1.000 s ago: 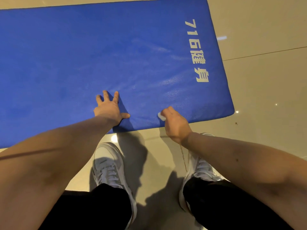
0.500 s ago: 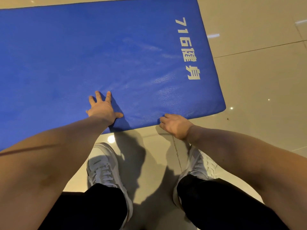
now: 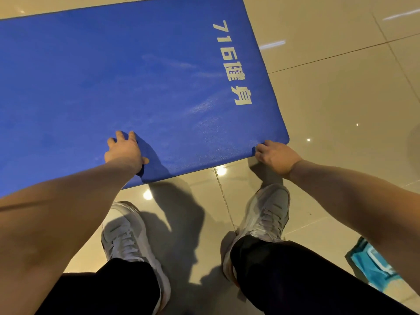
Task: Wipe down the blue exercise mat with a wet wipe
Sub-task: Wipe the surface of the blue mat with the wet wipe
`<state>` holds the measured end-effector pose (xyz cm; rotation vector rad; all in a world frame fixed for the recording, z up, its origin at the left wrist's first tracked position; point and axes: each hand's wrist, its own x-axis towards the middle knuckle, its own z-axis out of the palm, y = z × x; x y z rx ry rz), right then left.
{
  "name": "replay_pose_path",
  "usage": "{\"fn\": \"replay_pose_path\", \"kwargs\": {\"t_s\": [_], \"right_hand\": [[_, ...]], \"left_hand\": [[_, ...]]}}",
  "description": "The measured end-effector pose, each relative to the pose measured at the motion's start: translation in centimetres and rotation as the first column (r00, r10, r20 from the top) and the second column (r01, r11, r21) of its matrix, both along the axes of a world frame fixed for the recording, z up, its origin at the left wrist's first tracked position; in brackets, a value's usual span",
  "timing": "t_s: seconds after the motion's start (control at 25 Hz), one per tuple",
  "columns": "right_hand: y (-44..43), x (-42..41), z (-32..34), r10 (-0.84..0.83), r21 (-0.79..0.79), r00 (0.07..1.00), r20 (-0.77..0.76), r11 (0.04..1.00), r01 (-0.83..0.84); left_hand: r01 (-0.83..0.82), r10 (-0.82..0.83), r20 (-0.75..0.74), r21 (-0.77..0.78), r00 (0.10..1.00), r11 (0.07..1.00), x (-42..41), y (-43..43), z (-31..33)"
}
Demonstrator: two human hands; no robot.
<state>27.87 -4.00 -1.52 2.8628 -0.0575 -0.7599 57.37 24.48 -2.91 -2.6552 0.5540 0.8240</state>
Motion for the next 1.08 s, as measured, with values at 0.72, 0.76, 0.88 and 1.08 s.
{"fn": "replay_pose_path", "kwargs": {"t_s": [0.72,0.76,0.88,1.08], "right_hand": [[21.7,16.1,-2.9,-0.609,0.688,0.793,0.029,0.587,0.426],[21.4,16.4,-2.8,-0.561,0.676,0.826,0.049,0.627,0.386],[17.3,15.8,-2.8,-0.562,0.632,0.822,0.095,0.672,0.386],[10.3,14.8,-2.8,-0.885,0.595,0.455,0.098,0.418,0.686]], "left_hand": [[-0.132,0.127,-0.054,-0.125,0.990,0.983,1.1,2.2,0.1],[-0.131,0.126,-0.051,-0.126,0.991,0.983,1.0,2.1,0.1],[-0.130,0.123,-0.061,-0.129,0.991,0.983,1.1,2.2,0.1],[-0.132,0.123,-0.081,-0.117,0.989,0.984,1.3,2.1,0.1]]}}
